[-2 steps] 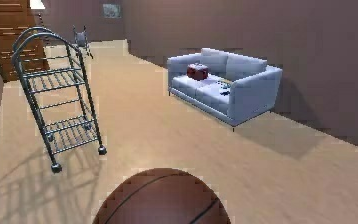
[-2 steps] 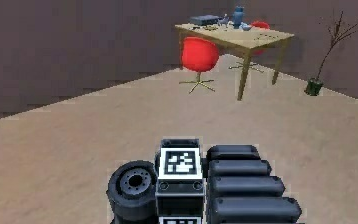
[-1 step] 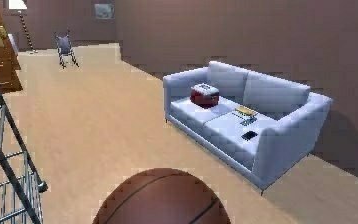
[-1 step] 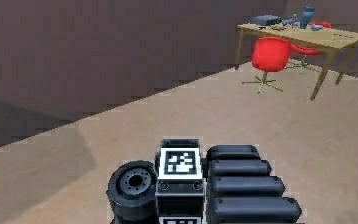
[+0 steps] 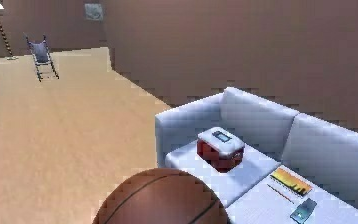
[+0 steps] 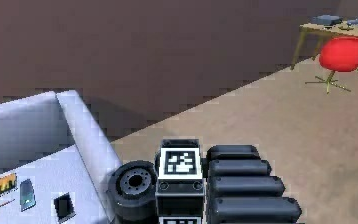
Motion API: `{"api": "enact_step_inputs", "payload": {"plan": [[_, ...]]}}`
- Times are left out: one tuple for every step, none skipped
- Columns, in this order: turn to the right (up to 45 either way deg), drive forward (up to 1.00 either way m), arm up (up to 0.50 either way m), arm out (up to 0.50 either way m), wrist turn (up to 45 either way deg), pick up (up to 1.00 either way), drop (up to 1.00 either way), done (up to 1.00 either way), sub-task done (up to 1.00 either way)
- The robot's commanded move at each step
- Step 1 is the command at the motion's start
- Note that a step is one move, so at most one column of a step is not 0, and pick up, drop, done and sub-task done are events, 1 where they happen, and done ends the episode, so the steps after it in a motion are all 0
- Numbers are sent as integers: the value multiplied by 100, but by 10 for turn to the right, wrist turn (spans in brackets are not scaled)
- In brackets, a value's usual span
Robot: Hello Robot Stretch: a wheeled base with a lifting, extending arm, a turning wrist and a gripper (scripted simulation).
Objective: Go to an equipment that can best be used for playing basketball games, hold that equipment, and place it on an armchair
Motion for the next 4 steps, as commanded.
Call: {"api": "enact_step_inputs", "payload": {"plan": [[-360,0,0,0,0,0,0,0,0],[0,100,0,0,0,0,0,0,0],[-30,0,0,0,0,0,0,0,0],[0,35,0,0,0,0,0,0,0]]}}
